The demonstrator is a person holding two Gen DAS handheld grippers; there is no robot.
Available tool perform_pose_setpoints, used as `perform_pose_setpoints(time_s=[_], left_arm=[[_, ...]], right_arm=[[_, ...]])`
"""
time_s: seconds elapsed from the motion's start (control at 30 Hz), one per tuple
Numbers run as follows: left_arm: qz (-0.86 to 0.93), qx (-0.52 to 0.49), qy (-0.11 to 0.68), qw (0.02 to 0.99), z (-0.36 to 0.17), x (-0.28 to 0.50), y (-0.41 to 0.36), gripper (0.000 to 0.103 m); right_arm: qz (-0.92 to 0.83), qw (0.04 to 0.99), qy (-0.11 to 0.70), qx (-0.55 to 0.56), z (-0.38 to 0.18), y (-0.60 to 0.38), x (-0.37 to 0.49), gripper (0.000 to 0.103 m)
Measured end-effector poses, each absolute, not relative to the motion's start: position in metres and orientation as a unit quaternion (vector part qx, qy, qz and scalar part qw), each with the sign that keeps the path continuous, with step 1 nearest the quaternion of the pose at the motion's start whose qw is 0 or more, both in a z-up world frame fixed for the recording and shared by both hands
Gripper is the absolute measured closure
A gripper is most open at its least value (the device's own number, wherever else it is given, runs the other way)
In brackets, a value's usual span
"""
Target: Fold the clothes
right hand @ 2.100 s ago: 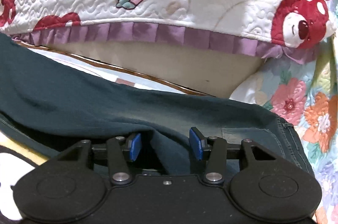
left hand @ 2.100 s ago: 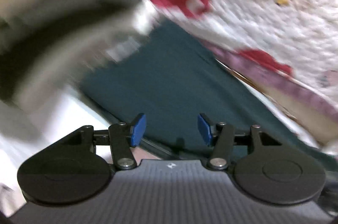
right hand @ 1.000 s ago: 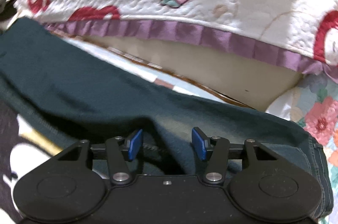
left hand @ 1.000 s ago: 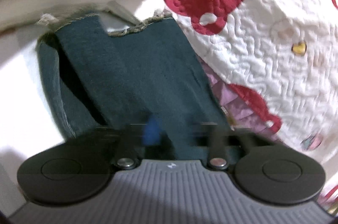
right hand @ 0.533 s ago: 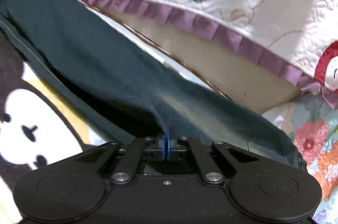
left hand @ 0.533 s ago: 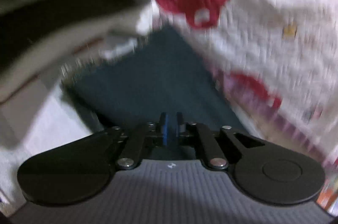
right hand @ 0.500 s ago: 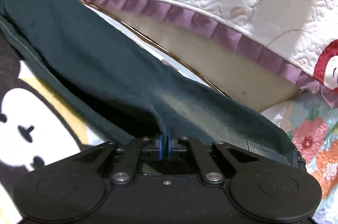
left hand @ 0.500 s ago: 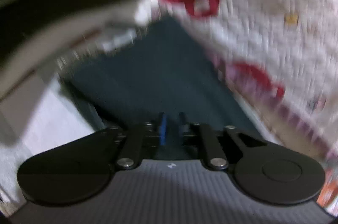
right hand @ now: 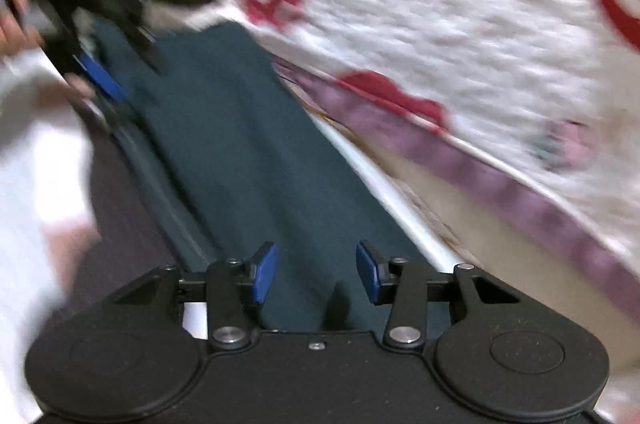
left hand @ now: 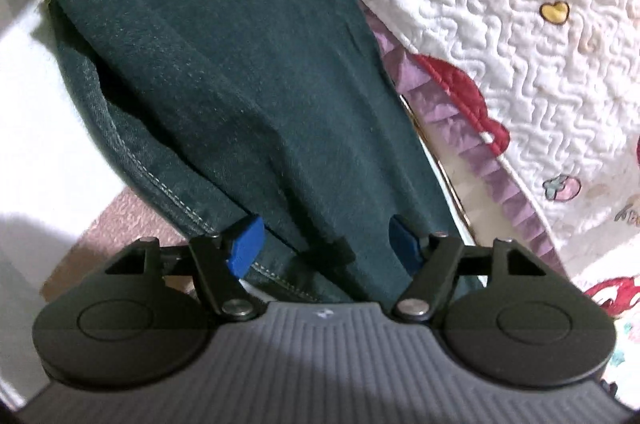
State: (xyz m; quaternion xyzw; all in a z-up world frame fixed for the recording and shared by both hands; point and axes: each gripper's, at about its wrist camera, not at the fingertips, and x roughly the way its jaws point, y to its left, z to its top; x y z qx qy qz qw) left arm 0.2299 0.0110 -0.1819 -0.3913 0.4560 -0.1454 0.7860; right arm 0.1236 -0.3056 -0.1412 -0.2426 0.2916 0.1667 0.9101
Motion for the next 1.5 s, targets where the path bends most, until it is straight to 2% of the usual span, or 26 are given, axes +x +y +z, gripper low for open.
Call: perform_pose_setpoints(time_s=[0.13, 0.2, 0.27, 0.3, 0.33, 0.37, 0.5, 0.67, 0.73, 0.8, 0.93, 1.0, 1.03, 1.07, 1.13, 1.17, 1.2, 1.23, 1.27, 1.33, 1.4, 1.5], left_arm=[[-0.154, -0.384, 0.449, 0.792, -0.179, 0.232, 0.008, 0.035], [-0.165, -0.370, 0.447, 0.797, -0.175, 0.233, 0.006, 0.035], [-0.176, -0.356, 0.445, 0.803, -0.172, 0.234, 0.004, 0.035], [-0.182, -0.349, 0.444, 0.805, -0.170, 0.235, 0.003, 0.035], [-0.187, -0.342, 0.442, 0.808, -0.168, 0.235, 0.002, 0.035], [-0.192, -0.335, 0.441, 0.810, -0.166, 0.236, 0.001, 0.036], [-0.214, -0.307, 0.436, 0.819, -0.159, 0.238, -0.003, 0.036], [-0.196, -0.486, 0.466, 0.713, -0.203, 0.240, 0.003, 0.034], [-0.163, -0.535, 0.438, 0.704, -0.216, 0.234, 0.009, 0.037], [-0.129, -0.568, 0.399, 0.708, -0.220, 0.227, 0.015, 0.035], [-0.090, -0.528, 0.355, 0.766, -0.205, 0.225, 0.019, 0.035], [-0.088, -0.494, 0.343, 0.794, -0.197, 0.226, 0.019, 0.053], [-0.086, -0.477, 0.336, 0.808, -0.193, 0.226, 0.019, 0.089], [-0.085, -0.460, 0.329, 0.821, -0.189, 0.226, 0.019, 0.094], [-0.082, -0.424, 0.315, 0.845, -0.181, 0.227, 0.019, 0.096], [-0.081, -0.406, 0.308, 0.857, -0.176, 0.228, 0.019, 0.096], [-0.079, -0.384, 0.300, 0.870, -0.168, 0.227, 0.018, 0.096], [-0.077, -0.361, 0.292, 0.882, -0.160, 0.226, 0.017, 0.096], [-0.072, -0.342, 0.283, 0.893, -0.152, 0.223, 0.017, 0.096], [-0.062, -0.336, 0.280, 0.897, -0.149, 0.224, 0.021, 0.096], [-0.059, -0.358, 0.293, 0.885, -0.156, 0.226, 0.029, 0.096], [-0.052, -0.371, 0.317, 0.871, -0.169, 0.229, 0.036, 0.096]], right_arm=[[0.235, 0.891, 0.316, -0.228, -0.151, -0.268, 0.151, 0.055], [0.250, 0.869, 0.337, -0.264, -0.162, -0.249, 0.162, 0.055], [0.272, 0.850, 0.324, -0.313, -0.164, -0.236, 0.169, 0.056], [0.285, 0.839, 0.332, -0.324, -0.162, -0.231, 0.176, 0.079], [0.289, 0.834, 0.348, -0.317, -0.158, -0.230, 0.187, 0.093], [0.291, 0.830, 0.364, -0.307, -0.154, -0.230, 0.198, 0.094], [0.277, 0.847, 0.428, -0.152, -0.136, -0.257, 0.236, 0.094], [0.248, 0.848, 0.467, 0.047, -0.135, -0.298, 0.255, 0.094], [0.247, 0.846, 0.467, 0.076, -0.139, -0.304, 0.254, 0.094], [0.251, 0.844, 0.466, 0.083, -0.142, -0.303, 0.252, 0.094], [0.266, 0.842, 0.464, 0.070, -0.146, -0.299, 0.252, 0.094], [0.270, 0.842, 0.461, 0.071, -0.147, -0.303, 0.247, 0.094], [0.270, 0.846, 0.455, 0.065, -0.146, -0.303, 0.244, 0.094], [0.270, 0.850, 0.448, 0.058, -0.145, -0.302, 0.242, 0.094], [0.270, 0.860, 0.432, 0.032, -0.142, -0.299, 0.234, 0.090], [0.267, 0.869, 0.418, -0.002, -0.140, -0.292, 0.223, 0.082], [0.260, 0.876, 0.403, -0.055, -0.140, -0.283, 0.209, 0.069], [0.253, 0.879, 0.388, -0.111, -0.140, -0.274, 0.196, 0.066], [0.224, 0.876, 0.376, -0.202, -0.149, -0.264, 0.180, 0.066], [0.146, 0.853, 0.346, -0.361, -0.170, -0.252, 0.151, 0.077], [0.086, 0.861, 0.344, -0.364, -0.174, -0.272, 0.133, 0.080], [0.000, 0.878, 0.366, -0.310, -0.164, -0.317, 0.114, 0.082]])
